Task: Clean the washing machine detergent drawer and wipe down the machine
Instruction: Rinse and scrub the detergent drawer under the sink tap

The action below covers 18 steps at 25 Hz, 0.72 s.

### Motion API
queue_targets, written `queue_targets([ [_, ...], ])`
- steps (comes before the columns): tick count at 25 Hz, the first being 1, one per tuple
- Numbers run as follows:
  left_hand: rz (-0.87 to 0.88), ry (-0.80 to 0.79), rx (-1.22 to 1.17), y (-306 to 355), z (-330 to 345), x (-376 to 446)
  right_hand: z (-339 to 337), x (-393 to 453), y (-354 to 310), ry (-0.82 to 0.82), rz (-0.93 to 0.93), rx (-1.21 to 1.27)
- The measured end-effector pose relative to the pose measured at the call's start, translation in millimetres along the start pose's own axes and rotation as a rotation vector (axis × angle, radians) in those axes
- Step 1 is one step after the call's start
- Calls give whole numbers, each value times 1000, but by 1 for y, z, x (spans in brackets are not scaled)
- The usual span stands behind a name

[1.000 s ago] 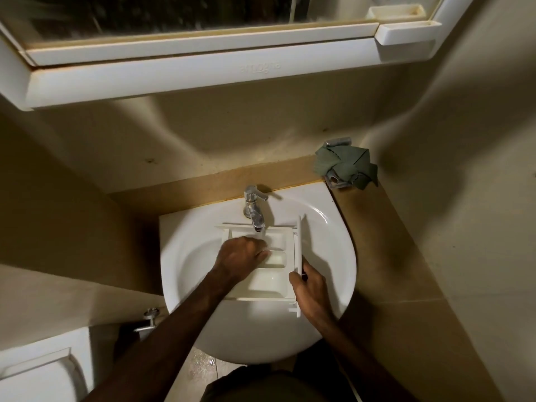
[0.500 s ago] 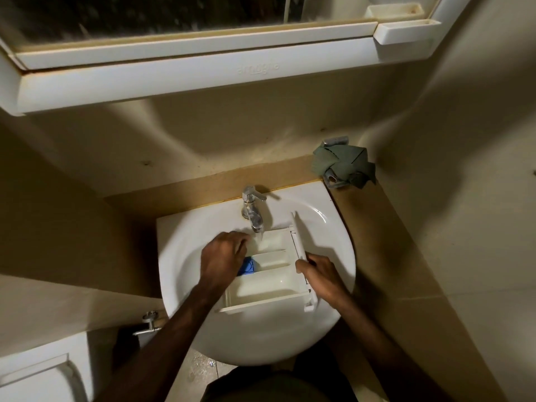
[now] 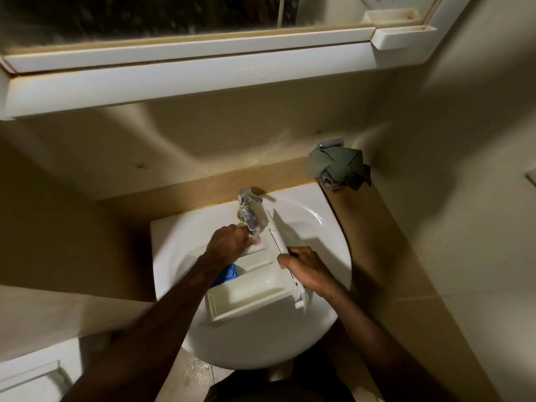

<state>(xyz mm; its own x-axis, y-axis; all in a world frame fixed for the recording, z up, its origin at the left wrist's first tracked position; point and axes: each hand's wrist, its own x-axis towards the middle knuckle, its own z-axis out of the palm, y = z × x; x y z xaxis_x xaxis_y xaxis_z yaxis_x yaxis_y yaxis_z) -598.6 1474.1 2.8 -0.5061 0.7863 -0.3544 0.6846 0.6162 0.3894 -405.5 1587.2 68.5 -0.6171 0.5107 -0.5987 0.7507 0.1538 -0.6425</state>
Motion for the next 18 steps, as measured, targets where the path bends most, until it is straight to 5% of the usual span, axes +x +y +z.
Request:
queue_targets([
  [7,76,-70,-162,-7,4,-3,-4,-4,4,26,-7,-19],
  [13,1,13,18,9,7,-2,-4,-4,5,57,-7,-3],
  [18,86,-20,-164,-6,6,-10,-3,-5,7,46,-12,-43],
])
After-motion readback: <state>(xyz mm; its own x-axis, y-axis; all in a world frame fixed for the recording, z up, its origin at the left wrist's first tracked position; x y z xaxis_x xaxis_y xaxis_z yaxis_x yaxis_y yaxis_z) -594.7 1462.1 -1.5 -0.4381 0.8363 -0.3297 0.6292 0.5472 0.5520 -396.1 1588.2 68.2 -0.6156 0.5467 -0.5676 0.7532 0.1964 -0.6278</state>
